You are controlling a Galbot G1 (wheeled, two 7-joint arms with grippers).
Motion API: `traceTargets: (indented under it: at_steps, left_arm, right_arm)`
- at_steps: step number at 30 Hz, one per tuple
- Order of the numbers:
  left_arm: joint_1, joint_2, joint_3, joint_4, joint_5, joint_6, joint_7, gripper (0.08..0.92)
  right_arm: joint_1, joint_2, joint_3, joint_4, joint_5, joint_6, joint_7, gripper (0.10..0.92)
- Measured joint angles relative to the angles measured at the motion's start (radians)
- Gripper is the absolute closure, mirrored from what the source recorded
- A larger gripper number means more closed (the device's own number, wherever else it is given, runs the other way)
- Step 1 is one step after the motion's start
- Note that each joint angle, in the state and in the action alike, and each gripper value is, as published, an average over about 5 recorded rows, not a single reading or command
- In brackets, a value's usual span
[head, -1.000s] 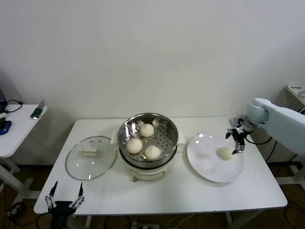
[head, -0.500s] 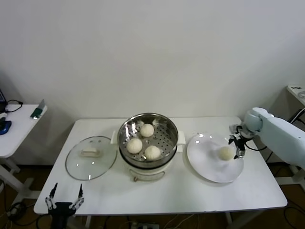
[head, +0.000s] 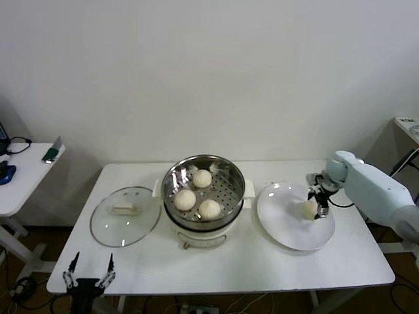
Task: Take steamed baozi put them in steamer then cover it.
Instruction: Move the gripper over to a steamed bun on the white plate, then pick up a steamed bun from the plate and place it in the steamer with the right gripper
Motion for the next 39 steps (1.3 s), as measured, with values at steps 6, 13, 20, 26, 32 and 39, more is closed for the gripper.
traceTargets:
  at_steps: [6, 13, 20, 26, 32, 39]
  left_arm:
    - [-0.004, -0.003, 0.003, 0.0, 0.002, 0.004, -0.006, 0.177]
    - [-0.003, -0.005, 0.005, -0.004, 0.002, 0.006, -0.011, 0.177]
    - [-0.002, -0.005, 0.011, -0.018, 0.001, 0.015, -0.016, 0.177]
    - [-0.003, -0.006, 0.025, -0.028, 0.001, 0.019, -0.018, 0.177]
    - [0.006, -0.007, 0.041, -0.036, -0.004, 0.018, -0.014, 0.177]
    - [0.022, -0.003, 0.064, -0.053, -0.024, 0.021, -0.005, 0.177]
  right_arm:
    - [0.003, 0.006, 0.001, -0.014, -0.009, 0.013, -0.012, 0.313]
    - [0.014, 0.005, -0.004, -0.015, -0.003, 0.016, -0.017, 0.353]
    - [0.071, -0.011, -0.058, 0.02, 0.065, -0.002, -0.013, 0.355]
    - [0.21, -0.006, -0.19, 0.09, 0.23, -0.052, 0.003, 0.348]
    - [0.397, 0.018, -0.366, 0.178, 0.458, -0.114, 0.022, 0.347]
    - [0.602, 0.083, -0.567, 0.278, 0.733, -0.177, 0.049, 0.345]
